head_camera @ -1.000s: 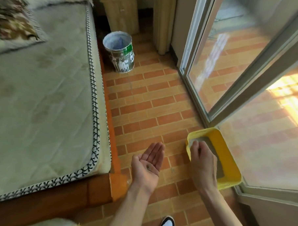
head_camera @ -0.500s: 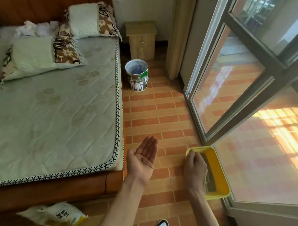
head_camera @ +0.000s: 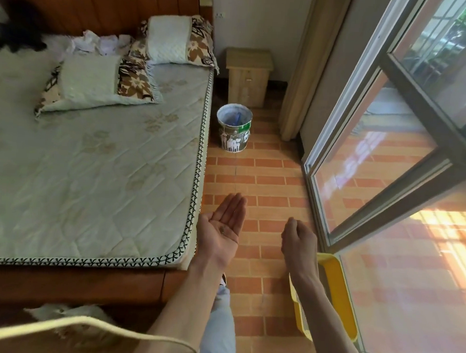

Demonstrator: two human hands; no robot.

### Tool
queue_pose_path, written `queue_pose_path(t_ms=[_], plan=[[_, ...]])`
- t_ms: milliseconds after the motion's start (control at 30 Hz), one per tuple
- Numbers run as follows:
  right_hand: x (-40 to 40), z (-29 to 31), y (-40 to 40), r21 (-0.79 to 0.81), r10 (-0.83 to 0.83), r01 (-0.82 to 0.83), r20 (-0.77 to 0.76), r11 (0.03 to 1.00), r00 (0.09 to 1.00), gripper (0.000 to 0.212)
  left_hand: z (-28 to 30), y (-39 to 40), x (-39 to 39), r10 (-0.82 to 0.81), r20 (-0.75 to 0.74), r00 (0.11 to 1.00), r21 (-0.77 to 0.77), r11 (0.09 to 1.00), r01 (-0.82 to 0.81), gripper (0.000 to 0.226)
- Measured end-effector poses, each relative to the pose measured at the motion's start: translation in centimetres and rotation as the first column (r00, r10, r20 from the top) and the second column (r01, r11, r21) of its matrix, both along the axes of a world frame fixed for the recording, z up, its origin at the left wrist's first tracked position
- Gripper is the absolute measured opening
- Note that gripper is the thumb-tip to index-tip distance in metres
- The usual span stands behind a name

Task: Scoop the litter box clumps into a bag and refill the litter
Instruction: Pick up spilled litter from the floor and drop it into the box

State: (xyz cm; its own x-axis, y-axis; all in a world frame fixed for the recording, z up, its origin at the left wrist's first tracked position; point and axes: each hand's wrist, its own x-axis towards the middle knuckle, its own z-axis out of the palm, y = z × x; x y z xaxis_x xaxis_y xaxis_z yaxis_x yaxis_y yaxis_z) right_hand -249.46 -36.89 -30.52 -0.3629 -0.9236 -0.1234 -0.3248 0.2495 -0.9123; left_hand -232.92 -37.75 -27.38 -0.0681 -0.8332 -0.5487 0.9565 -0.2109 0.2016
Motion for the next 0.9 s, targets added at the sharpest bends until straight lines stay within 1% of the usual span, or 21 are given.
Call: queue_pose_path(t_ms=[133, 300, 367, 733, 900], plan=[[-0.1, 0.6, -4.5, 0.015, 0.053, -0.053, -0.003, 0.999, 0.999, 0.04, -0.3, -5.0, 0.4, 0.017, 0.004, 1.0, -0.015, 1.0, -0.017, 0.052], [0.2, 1.0, -12.5, -0.002, 0.1, -0.1, 0.004, 0.995, 0.995, 0.04, -0.2, -13.9, 1.7, 0.042, 0.03, 0.999, -0.016, 0.999, -0.041, 0.052], [0.6, 1.3, -16.4, 0.01, 0.106, -0.106, 0.01, 0.994, 0.994, 0.041, -0.1, -17.6, 2.2, 0.05, 0.042, 0.998, -0.02, 0.999, -0.049, 0.051], [4.7, 2.6, -37.4, 0.012, 0.112, -0.115, 0.141, 0.993, 0.984, 0.04, -0.6, -37.2, 6.7, 0.039, 0.127, 0.991, 0.009, 0.999, -0.041, 0.052], [5.3, 3.5, -45.3, -0.016, 0.108, -0.107, 0.134, 0.994, 0.985, 0.038, -0.8, -45.4, 7.3, 0.028, 0.141, 0.99, 0.019, 0.999, -0.031, 0.052]])
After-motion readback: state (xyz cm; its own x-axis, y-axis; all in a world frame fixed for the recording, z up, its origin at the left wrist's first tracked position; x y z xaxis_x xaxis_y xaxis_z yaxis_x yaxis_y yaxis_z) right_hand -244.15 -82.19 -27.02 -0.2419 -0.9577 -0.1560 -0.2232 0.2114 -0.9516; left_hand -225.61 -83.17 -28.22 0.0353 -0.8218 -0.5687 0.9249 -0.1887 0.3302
